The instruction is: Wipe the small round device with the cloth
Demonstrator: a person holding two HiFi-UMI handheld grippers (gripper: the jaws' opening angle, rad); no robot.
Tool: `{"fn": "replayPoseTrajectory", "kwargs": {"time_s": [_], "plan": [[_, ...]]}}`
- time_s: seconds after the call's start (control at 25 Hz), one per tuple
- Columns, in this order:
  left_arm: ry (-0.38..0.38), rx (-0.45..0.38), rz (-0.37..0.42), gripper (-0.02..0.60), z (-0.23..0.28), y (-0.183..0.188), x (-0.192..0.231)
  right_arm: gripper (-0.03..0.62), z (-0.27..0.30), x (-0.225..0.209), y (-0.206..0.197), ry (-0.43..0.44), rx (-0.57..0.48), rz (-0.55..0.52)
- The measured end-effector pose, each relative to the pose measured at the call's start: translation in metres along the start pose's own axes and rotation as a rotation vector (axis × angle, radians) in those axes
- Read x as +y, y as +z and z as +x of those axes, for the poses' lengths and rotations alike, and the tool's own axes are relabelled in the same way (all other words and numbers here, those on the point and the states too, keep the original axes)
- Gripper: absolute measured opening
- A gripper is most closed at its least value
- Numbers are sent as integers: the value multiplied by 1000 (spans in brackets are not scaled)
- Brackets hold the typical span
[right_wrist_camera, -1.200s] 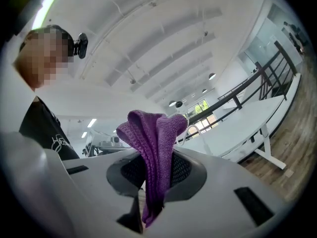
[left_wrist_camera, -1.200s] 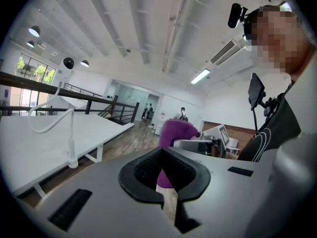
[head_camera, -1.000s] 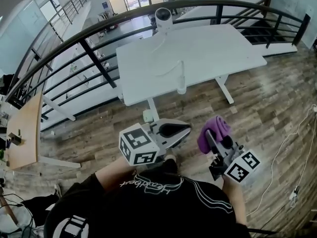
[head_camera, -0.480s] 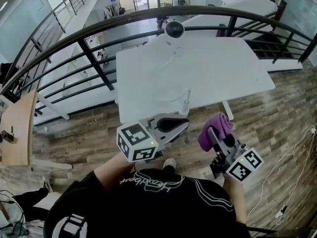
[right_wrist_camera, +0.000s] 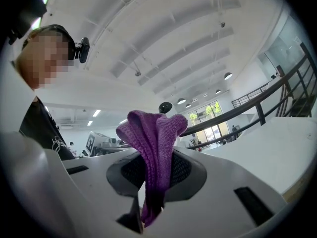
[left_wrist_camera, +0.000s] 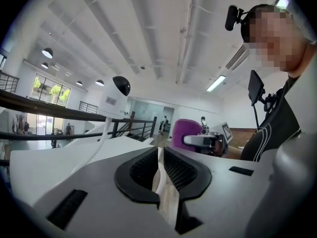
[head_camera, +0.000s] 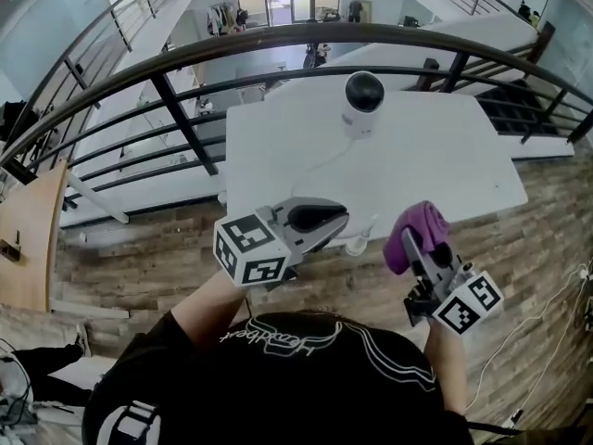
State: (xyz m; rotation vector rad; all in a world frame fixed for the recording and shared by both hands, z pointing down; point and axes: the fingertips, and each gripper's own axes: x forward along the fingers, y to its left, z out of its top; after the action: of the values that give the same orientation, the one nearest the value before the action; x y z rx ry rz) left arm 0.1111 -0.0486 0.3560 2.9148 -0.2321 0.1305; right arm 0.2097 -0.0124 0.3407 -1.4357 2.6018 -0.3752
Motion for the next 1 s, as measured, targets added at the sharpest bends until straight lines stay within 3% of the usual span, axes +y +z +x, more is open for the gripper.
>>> {"fn": "replayPoseTrajectory", "kwargs": {"time_s": [0.36,0.72,1.0], "plan": [[64,86,58,124,0,-8,48,58,23,-12,4,31,-14,-3],[146,128,115,135,19,2,112,58,46,-44,10,64,-8,18],[145,229,169,136,49,-9,159,58,75,-76,18,89,5,43]]}}
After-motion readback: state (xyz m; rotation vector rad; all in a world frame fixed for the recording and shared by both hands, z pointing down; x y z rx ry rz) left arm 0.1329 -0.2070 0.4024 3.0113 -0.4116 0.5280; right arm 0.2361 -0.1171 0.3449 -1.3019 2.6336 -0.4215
